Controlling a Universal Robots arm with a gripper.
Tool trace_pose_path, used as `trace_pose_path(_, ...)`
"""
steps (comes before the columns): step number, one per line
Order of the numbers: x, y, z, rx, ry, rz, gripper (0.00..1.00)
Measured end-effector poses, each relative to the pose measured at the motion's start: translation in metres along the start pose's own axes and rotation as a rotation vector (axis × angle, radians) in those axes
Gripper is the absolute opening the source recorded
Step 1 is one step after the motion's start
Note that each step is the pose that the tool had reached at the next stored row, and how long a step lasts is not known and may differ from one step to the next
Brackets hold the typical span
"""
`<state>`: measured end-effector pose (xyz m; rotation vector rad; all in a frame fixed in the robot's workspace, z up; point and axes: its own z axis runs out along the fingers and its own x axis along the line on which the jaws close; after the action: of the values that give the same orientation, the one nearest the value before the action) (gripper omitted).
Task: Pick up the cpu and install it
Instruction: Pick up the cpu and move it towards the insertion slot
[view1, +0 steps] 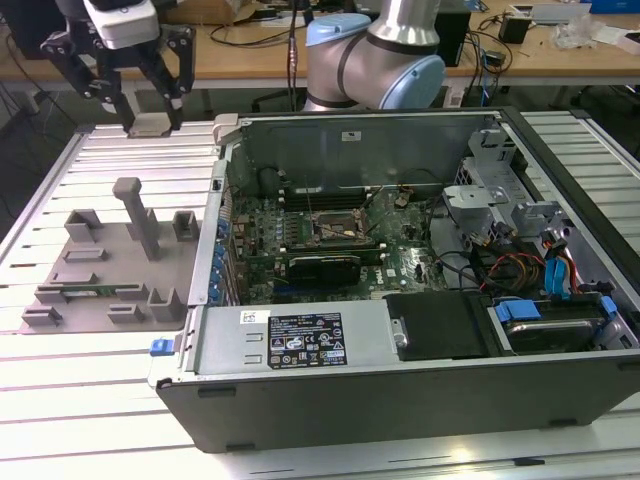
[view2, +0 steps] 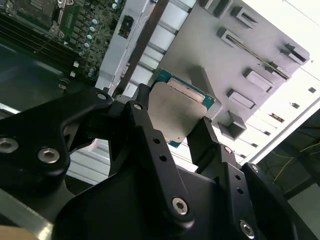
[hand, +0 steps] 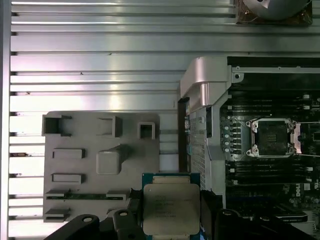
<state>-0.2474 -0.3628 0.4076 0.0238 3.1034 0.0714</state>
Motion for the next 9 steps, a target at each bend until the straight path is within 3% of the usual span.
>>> trace_pose_path(9,-0.0222,0.0000,0.0008,0.0000,0.0001,0.000,0.55)
